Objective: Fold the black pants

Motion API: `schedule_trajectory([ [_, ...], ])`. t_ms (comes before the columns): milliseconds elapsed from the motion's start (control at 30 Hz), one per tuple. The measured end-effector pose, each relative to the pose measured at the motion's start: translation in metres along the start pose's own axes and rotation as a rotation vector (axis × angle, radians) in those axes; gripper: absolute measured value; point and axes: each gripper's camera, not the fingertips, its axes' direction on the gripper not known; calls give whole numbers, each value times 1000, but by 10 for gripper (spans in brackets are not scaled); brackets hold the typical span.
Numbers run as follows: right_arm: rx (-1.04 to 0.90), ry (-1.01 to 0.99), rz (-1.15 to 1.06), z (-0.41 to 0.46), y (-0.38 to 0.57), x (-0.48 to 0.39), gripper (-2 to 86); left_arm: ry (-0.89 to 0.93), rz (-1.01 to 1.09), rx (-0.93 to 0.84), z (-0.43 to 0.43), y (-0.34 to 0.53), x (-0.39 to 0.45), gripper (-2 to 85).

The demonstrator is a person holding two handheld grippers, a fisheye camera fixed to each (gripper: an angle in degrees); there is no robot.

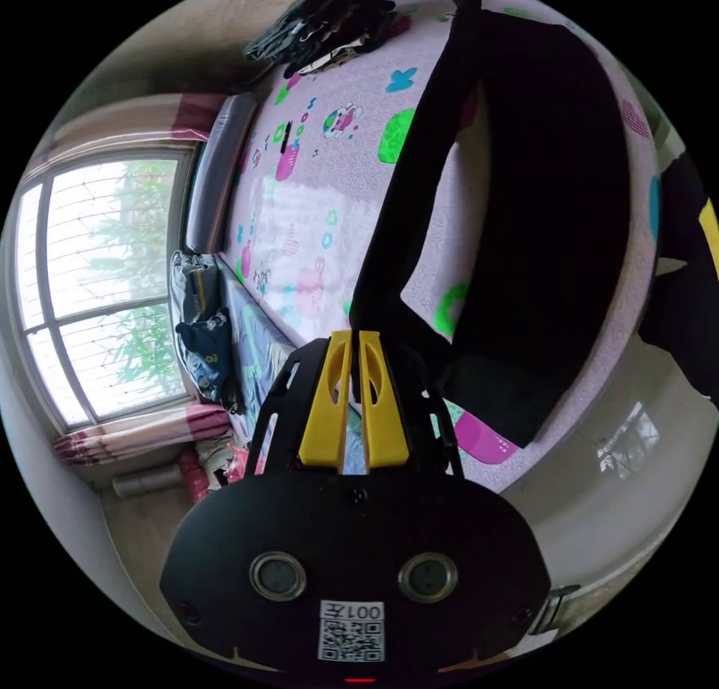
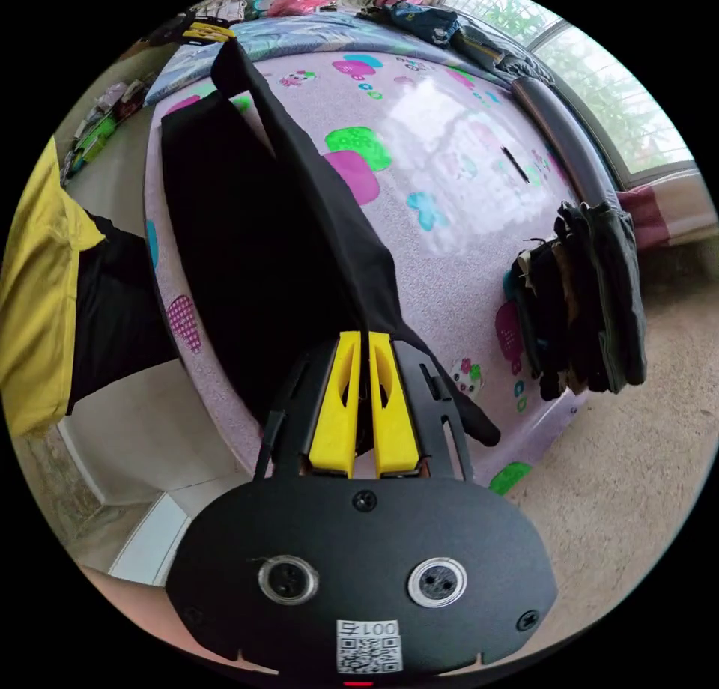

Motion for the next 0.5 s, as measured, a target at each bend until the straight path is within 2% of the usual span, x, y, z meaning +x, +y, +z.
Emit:
schedule_trajectory([
  [167, -79, 17, 11, 38, 22, -91, 9, -21, 42, -4, 1, 35, 88, -14],
  [333, -97, -112, 122, 95, 26, -123, 9, -56, 200, -96, 44, 56, 201, -15],
  [500, -156, -119, 123, 126, 17, -133, 8, -31, 326, -125, 79, 59, 258, -15],
])
